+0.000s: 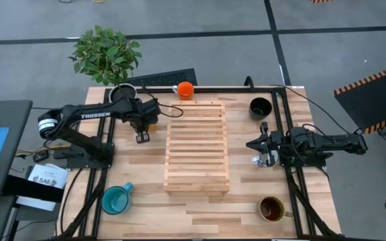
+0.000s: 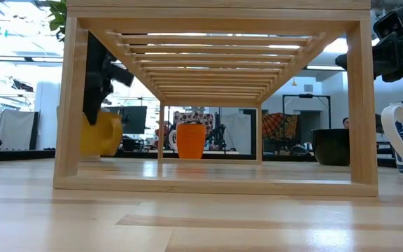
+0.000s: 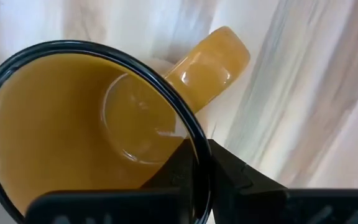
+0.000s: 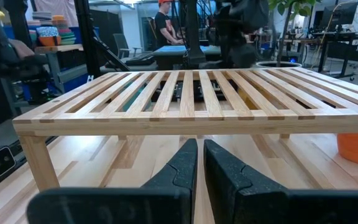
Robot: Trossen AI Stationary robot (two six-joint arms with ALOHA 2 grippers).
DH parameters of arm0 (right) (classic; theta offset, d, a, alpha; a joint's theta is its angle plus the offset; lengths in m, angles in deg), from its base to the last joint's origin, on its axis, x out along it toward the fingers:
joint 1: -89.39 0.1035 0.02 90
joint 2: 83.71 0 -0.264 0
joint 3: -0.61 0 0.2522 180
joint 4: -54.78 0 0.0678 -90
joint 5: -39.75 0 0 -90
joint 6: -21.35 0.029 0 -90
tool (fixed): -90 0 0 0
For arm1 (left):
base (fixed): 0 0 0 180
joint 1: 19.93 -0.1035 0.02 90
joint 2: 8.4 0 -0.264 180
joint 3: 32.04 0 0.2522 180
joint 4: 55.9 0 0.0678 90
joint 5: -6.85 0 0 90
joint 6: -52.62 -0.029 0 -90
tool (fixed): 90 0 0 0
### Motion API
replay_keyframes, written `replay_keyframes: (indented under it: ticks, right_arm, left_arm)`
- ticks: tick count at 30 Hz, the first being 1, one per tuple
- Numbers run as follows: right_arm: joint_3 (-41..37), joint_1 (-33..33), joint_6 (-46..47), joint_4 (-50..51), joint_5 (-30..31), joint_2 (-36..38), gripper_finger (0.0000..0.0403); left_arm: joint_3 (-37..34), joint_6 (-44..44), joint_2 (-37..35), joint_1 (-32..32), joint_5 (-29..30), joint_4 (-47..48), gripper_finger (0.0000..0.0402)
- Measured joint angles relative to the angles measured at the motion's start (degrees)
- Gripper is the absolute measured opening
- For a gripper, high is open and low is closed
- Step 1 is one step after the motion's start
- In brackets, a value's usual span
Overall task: Place coffee mugs
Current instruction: Put the yellow mug on the shelf
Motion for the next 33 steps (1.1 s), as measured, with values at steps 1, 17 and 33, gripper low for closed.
replay_keyframes:
  ticks: [1, 17, 33]
  right_arm:
    - [0.00, 0.00, 0.00, -0.02, 0.00, 0.00, 0.0056]
    - [0.00, 0.00, -0.15, 0.00, -0.01, 0.00, 0.0056]
    - [0.02, 0.00, -0.11, 0.37, -0.02, 0.00, 0.0056]
  left_arm:
    - [1.37, 1.21, 0.00, 0.54, -0.26, 1.52, 0.0006]
    - [43.12, 11.81, 1.39, 15.23, 3.33, 22.38, 0.0002]
    - [78.35, -6.13, 32.40, 17.70, 7.96, 24.37, 0.0001]
